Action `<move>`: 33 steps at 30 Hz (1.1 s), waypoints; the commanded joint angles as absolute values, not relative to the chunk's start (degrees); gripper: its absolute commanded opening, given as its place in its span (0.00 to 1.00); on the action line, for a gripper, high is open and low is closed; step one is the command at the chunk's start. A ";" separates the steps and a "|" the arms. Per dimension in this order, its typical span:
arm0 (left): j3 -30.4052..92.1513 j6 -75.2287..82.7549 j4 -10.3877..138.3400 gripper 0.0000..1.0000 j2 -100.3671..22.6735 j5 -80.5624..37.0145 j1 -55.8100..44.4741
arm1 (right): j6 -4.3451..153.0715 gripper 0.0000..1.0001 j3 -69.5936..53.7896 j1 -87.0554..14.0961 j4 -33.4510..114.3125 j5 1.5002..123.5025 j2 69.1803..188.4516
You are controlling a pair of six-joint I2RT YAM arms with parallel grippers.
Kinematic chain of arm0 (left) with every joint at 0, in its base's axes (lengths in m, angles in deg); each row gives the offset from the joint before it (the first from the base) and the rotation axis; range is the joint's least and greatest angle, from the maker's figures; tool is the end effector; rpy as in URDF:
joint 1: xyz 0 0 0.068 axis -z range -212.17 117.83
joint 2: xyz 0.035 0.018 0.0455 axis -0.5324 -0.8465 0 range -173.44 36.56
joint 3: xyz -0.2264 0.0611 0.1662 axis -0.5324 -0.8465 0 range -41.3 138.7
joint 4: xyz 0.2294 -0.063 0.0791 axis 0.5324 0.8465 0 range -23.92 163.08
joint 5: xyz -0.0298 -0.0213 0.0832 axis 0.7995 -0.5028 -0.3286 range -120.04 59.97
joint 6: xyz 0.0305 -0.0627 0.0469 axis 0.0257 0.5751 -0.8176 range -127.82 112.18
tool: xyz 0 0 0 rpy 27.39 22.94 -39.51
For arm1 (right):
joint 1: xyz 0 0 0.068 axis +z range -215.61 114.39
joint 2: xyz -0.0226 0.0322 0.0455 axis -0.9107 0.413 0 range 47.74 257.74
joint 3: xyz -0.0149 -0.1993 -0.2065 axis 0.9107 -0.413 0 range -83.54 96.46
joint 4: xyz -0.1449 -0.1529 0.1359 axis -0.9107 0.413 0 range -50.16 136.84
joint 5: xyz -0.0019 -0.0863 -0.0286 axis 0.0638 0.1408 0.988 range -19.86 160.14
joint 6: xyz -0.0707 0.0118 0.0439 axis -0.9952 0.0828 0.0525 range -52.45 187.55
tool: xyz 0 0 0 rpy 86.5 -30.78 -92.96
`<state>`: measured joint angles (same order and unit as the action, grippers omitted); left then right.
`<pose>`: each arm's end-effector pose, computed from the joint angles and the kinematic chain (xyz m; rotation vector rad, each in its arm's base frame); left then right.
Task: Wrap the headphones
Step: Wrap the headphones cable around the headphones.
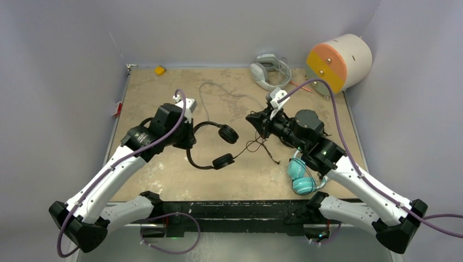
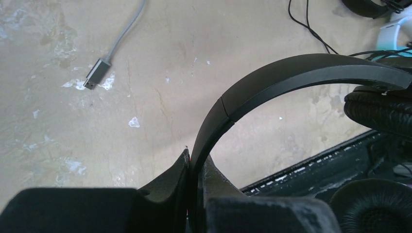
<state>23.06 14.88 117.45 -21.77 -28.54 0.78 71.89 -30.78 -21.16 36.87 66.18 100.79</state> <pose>0.1694 -0.1121 0.3302 0.2291 2.4079 -0.4915 0.1630 0.1671 0.4021 -0.5911 1.4541 0.7281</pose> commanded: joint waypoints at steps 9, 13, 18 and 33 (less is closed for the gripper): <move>21.62 14.52 104.42 0.00 -29.95 -42.37 11.75 | 63.32 0.00 -19.20 -10.66 38.89 80.65 110.83; 22.35 14.53 103.03 0.00 -31.96 -42.16 12.63 | 60.07 0.00 -17.19 -7.73 37.79 87.24 115.54; 21.60 13.37 100.07 0.00 -30.36 -38.42 12.84 | 59.72 0.00 -15.80 -7.72 37.76 94.56 120.20; 16.34 12.36 95.72 0.00 -25.69 -32.96 13.29 | 65.52 0.00 -5.37 -7.93 49.32 112.96 133.60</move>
